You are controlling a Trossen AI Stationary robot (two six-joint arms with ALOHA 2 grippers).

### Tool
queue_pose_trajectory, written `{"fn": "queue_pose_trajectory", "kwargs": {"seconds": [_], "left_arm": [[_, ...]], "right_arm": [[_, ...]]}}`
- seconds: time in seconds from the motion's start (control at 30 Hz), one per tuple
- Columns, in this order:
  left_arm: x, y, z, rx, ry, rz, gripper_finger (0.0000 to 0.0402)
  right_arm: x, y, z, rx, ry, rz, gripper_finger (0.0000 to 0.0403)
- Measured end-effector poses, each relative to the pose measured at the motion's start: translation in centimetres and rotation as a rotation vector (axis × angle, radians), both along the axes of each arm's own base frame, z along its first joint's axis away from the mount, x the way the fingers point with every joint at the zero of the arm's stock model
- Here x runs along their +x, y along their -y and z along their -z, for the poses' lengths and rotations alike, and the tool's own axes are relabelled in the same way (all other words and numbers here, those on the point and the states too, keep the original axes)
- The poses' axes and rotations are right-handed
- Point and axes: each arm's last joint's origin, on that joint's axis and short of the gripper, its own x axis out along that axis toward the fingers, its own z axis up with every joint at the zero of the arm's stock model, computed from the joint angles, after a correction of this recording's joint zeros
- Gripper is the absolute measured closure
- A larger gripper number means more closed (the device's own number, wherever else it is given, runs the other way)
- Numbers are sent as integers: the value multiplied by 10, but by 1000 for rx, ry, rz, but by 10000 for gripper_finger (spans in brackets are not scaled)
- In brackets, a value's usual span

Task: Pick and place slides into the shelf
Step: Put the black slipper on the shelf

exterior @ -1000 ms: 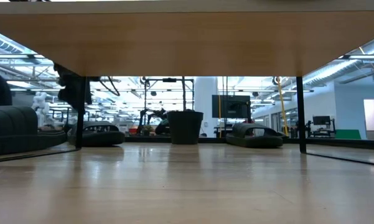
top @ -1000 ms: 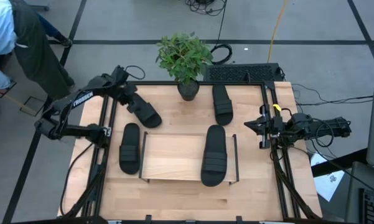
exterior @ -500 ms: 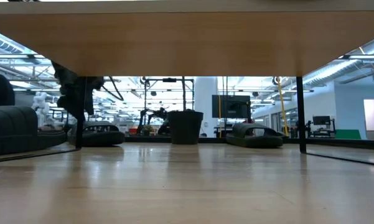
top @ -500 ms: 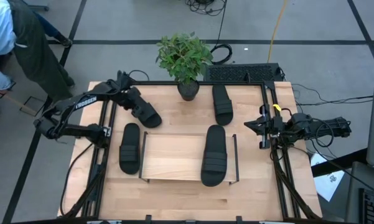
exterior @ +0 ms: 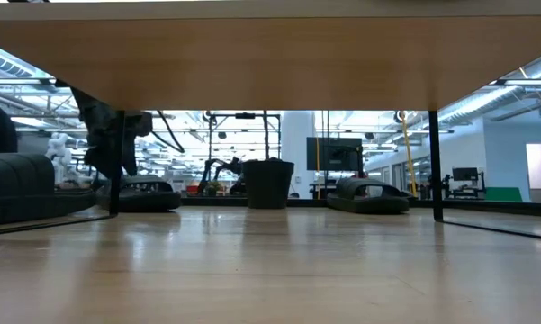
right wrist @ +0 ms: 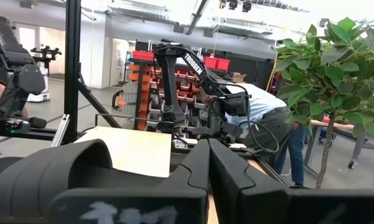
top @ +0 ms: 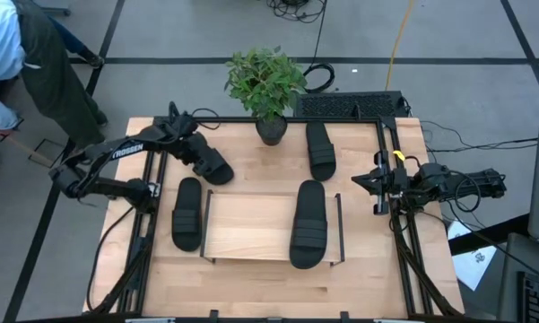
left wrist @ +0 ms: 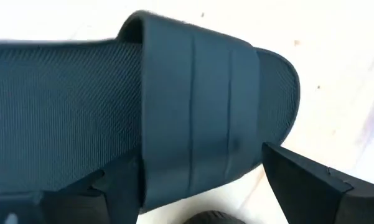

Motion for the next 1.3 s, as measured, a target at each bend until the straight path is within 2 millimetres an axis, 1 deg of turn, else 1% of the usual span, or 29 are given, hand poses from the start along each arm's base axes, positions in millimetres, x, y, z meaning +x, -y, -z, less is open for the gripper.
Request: {"fn": "queue_pose_trajectory", "kwargs": {"seconds": [0.1,0.2,0.3,0.43,0.47,0.5,0.67,0.73,0.8,0.9,1.03,1.3], "left_arm": [[6,1,0,6,26,21,117],[10,4,-1,23,40,61,161],[11,5,-1,34,42,83,230],[10,1,-2,67,56,97,348],[10,0,-2,71,64,91,372],[9,-2,-2,71,70,78,385],[5,-10,-5,120,96,88,394],[5,-14,-11,139,108,80,397],[7,-18,-22,183,132,85,397],[10,-23,-46,267,174,84,399],[10,-27,-85,349,228,78,399],[7,-19,-167,411,263,104,400]], "right_arm": [[0,0,0,-7,-1,0,403],[0,0,0,-14,-1,1,403],[0,0,0,-14,-1,0,403],[0,-1,0,-18,0,-18,403],[0,-1,0,-19,0,-25,403],[0,-1,0,-20,1,-36,403],[0,-2,0,-22,1,-49,403],[0,-2,0,-22,1,-49,403],[0,-2,0,-22,1,-49,403],[0,-2,0,-22,1,-49,403],[0,-2,0,-22,1,-49,403],[0,-2,0,-22,1,-49,403]]}}
